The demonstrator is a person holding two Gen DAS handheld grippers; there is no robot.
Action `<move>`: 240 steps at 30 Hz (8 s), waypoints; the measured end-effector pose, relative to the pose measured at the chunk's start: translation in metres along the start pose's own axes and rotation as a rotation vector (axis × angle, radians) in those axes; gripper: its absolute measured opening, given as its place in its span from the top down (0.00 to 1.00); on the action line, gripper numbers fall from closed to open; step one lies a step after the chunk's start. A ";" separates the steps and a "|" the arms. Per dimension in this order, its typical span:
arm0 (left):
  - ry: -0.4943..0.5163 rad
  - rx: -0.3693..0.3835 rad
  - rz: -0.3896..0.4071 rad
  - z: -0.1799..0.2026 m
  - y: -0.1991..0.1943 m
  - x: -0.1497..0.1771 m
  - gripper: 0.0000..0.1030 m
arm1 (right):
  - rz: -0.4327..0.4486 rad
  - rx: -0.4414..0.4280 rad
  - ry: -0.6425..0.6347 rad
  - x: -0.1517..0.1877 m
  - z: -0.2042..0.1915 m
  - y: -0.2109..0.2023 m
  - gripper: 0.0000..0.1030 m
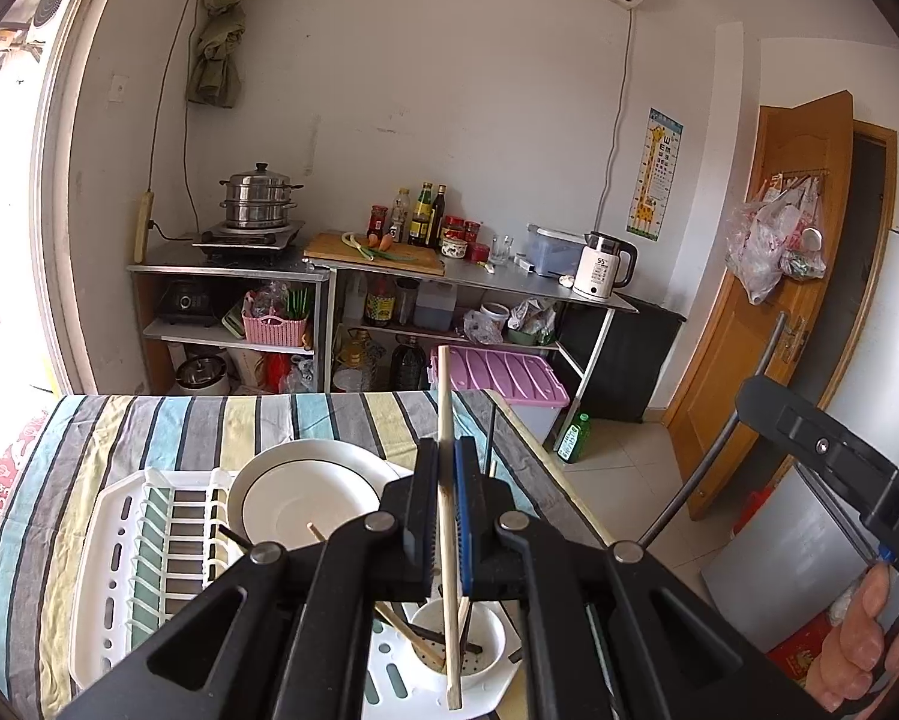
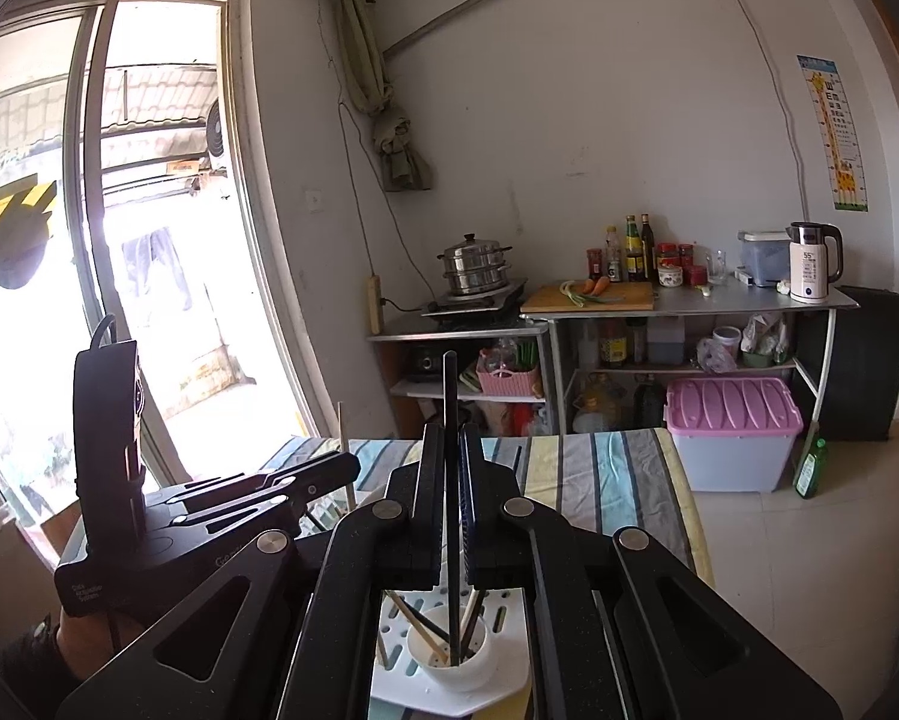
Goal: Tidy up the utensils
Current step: 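Lower the chopsticks into the white cup and open both tools, then move both tools back down to the remaining chopsticks on the cloth, then grasp a wooden chopstick with the left tool while the right tool grasps a black chopstick, then lift both held chopsticks and carry them over the white cup, then lower the chopsticks into the white cup and open both tools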
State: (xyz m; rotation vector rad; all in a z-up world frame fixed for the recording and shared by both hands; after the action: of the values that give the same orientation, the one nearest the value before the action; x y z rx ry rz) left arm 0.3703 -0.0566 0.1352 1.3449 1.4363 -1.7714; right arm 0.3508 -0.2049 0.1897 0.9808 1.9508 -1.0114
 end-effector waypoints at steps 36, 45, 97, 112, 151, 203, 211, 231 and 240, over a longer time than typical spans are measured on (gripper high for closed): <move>-0.033 -0.041 -0.100 -0.008 0.037 0.066 0.94 | -0.158 0.069 0.066 0.033 0.046 0.056 0.95; -0.018 -0.054 -0.100 -0.006 0.023 0.065 0.93 | -0.148 0.074 0.054 0.036 0.046 0.040 0.84; -0.023 0.025 -0.410 0.059 -0.057 0.250 0.73 | -0.343 0.110 0.018 0.220 0.052 -0.082 0.82; 0.040 -0.005 -0.418 0.064 -0.050 0.249 0.64 | -0.364 0.106 0.004 0.223 0.043 -0.071 0.82; 0.073 0.004 -0.443 0.026 -0.037 0.245 0.92 | -0.574 0.282 -0.099 0.250 0.028 0.033 0.94; 0.037 0.032 -0.106 0.020 -0.147 0.149 0.97 | -0.210 0.098 -0.040 0.141 -0.005 -0.065 0.96; 0.043 0.033 -0.089 0.017 -0.140 0.127 0.97 | -0.172 0.092 -0.050 0.123 -0.007 -0.064 0.96; 0.052 0.062 -0.019 0.016 -0.081 0.020 0.97 | -0.050 0.077 -0.047 0.036 -0.009 -0.039 0.96; 0.063 0.055 -0.031 0.015 -0.044 0.001 0.97 | -0.006 0.057 -0.042 0.007 -0.017 -0.027 0.96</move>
State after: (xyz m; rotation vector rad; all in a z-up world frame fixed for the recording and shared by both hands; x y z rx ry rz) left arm 0.3273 -0.0555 0.1530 1.4253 1.4592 -1.8155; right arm 0.3207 -0.1993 0.1996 0.9777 1.9008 -1.0871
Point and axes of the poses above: each gripper's, at about its wrist camera, not at the fingertips, and y roughly the way its jaws point, z to its right, x to its underside, the point moved 4 cm from there along y, roughly the way its jaws point, and after that the axes turned 15 degrees about y, right-handed, at the moved point
